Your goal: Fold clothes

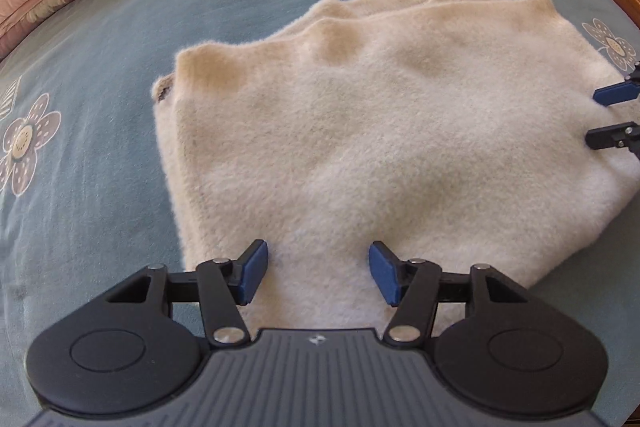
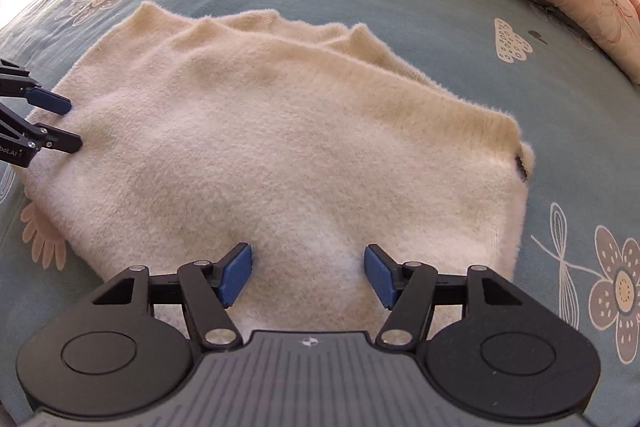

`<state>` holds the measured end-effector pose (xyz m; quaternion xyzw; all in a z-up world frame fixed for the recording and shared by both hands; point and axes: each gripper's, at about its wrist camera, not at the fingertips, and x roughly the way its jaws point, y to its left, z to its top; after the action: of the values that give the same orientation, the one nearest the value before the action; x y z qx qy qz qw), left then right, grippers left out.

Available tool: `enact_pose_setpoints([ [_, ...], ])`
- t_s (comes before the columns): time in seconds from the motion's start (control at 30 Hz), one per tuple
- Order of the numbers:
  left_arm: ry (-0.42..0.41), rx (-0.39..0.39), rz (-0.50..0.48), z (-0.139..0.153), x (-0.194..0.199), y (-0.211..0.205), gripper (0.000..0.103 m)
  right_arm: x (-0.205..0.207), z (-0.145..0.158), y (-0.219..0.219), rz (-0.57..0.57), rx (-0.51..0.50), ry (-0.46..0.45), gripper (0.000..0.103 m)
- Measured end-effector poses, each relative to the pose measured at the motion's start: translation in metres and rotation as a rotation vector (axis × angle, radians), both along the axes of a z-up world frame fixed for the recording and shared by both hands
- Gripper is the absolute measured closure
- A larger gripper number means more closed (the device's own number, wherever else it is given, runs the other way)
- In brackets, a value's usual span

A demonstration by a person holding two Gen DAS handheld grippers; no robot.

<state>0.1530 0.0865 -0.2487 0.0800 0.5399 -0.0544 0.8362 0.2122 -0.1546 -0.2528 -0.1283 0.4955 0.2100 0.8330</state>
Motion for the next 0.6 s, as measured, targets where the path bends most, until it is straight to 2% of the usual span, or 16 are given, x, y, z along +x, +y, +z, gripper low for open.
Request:
enact_pose_setpoints([
  [0.1,0.007,0.036,-0.031,0.003,-0.014,0.002,0.045,-0.008,0.001,-0.015,-0.028,-0.01,-0.003,0.036],
  [0.2,-0.018,0.065,-0.07,0.012,-0.018,-0.013,0.047,-0.015,0.006,-0.01,-0.039,-0.02,-0.014,0.036],
  [0.27,-0.068,0.049,-0.138,0.02,-0.019,-0.03,0.046,-0.02,0.011,-0.001,-0.03,-0.008,-0.028,0.036],
  [0.37,-0.131,0.022,-0.262,0.028,-0.021,-0.063,0.046,-0.028,0.017,0.024,0.037,0.064,-0.035,0.036],
  [0.47,-0.157,-0.032,-0.377,0.028,-0.023,-0.09,0.046,-0.037,0.016,0.051,0.13,0.113,-0.019,0.037],
  [0.5,-0.153,-0.039,-0.403,0.026,-0.023,-0.097,0.052,-0.039,0.015,0.057,0.155,0.131,-0.008,0.037],
  [0.57,-0.142,-0.058,-0.462,0.02,-0.024,-0.108,0.049,-0.041,0.012,0.062,0.179,0.155,0.019,0.05],
  [0.6,-0.127,-0.065,-0.479,0.014,-0.024,-0.109,0.046,-0.041,0.009,0.061,0.174,0.162,0.036,0.05],
])
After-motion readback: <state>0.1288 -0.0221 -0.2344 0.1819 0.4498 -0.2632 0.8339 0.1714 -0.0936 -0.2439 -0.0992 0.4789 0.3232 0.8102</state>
